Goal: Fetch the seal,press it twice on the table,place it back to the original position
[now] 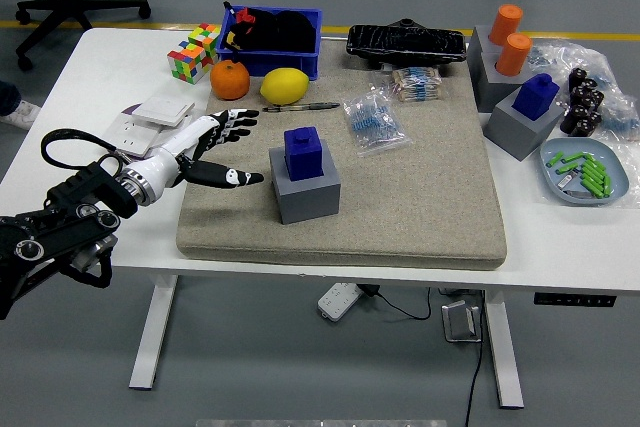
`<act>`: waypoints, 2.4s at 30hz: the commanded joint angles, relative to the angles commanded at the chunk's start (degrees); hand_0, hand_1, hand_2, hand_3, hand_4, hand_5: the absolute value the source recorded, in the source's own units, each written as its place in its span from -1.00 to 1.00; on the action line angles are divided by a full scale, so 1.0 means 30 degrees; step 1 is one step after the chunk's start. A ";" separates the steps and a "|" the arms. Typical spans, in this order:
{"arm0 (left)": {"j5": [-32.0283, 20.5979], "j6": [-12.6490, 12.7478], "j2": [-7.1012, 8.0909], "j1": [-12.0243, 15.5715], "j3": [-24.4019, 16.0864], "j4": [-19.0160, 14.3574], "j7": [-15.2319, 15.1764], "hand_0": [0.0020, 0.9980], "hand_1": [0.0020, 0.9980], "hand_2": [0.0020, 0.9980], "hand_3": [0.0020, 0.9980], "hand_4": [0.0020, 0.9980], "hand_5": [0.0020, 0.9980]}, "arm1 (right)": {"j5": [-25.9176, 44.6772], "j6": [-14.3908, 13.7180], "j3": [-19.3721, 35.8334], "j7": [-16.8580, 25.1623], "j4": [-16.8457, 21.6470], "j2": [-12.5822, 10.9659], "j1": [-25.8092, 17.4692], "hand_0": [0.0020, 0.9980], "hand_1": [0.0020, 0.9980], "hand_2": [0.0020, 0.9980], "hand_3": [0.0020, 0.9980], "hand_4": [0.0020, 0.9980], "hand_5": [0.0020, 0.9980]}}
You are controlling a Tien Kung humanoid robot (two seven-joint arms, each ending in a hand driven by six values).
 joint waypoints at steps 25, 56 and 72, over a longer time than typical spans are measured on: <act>0.0004 0.1100 -0.2640 0.0071 -0.0584 0.1089 -0.0013 0.68 0.66 0.64 0.65 0.71 -1.00 | 0.0084 0.0024 -0.0250 -0.0018 -0.0027 0.0014 0.0051 0.45 0.36 0.30 0.23 0.43 0.03; -0.1153 0.1554 -0.3668 0.0797 -0.1534 0.1886 -0.1231 0.28 -0.03 -0.09 0.17 0.34 -1.00 | 0.0229 0.0027 -0.0775 -0.0035 -0.0033 -0.0131 0.0093 0.44 0.36 0.29 0.23 0.43 0.03; -0.0483 0.2262 -0.2122 0.1116 -0.4130 0.0615 -0.2245 0.24 -0.15 -0.18 0.14 0.32 -1.00 | 0.0095 -0.0003 -0.0400 -0.0016 -0.0026 -0.0026 -0.0052 0.44 0.36 0.29 0.23 0.43 0.03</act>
